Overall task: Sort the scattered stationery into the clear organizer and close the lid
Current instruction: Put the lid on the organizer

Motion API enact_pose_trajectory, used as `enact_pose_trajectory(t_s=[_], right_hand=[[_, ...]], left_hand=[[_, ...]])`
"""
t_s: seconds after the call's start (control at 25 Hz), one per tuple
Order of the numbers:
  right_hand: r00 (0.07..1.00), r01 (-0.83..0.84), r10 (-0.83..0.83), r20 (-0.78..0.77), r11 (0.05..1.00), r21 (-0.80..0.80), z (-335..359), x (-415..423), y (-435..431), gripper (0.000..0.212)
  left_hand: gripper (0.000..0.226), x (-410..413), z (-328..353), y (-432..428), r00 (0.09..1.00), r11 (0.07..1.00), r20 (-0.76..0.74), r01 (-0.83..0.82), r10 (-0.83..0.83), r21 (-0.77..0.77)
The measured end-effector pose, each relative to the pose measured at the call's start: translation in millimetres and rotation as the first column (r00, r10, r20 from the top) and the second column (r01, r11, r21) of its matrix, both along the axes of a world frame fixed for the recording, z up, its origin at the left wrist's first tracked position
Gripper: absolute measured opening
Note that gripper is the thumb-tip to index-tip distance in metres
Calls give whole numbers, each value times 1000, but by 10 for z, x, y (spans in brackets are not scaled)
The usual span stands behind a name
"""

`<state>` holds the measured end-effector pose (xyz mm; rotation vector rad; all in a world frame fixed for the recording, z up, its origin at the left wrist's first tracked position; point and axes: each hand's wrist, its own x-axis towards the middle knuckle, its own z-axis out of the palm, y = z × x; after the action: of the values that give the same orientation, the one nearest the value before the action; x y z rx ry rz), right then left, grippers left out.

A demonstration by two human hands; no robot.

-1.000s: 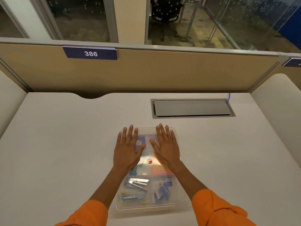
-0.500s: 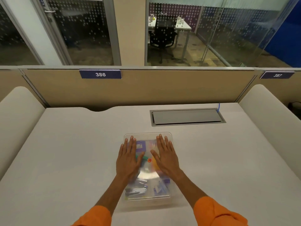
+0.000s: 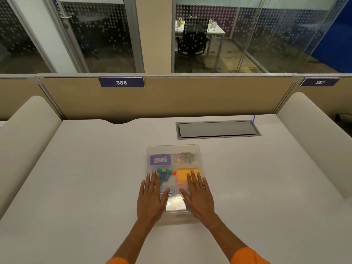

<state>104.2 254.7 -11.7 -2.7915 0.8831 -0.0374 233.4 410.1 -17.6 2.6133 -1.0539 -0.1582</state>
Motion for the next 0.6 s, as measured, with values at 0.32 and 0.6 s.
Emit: enact_pose_trajectory(t_s=[0.32, 0.6], right_hand=[[1000, 11, -10, 21, 999, -44, -119, 12, -9, 73], [1000, 3, -3, 12, 1000, -21, -47, 4, 10, 73]], left_hand=[[77, -3, -41, -18, 1000, 1000, 31, 2, -2, -5], [76, -14, 4, 3, 1000, 1000, 0, -12, 12, -19]])
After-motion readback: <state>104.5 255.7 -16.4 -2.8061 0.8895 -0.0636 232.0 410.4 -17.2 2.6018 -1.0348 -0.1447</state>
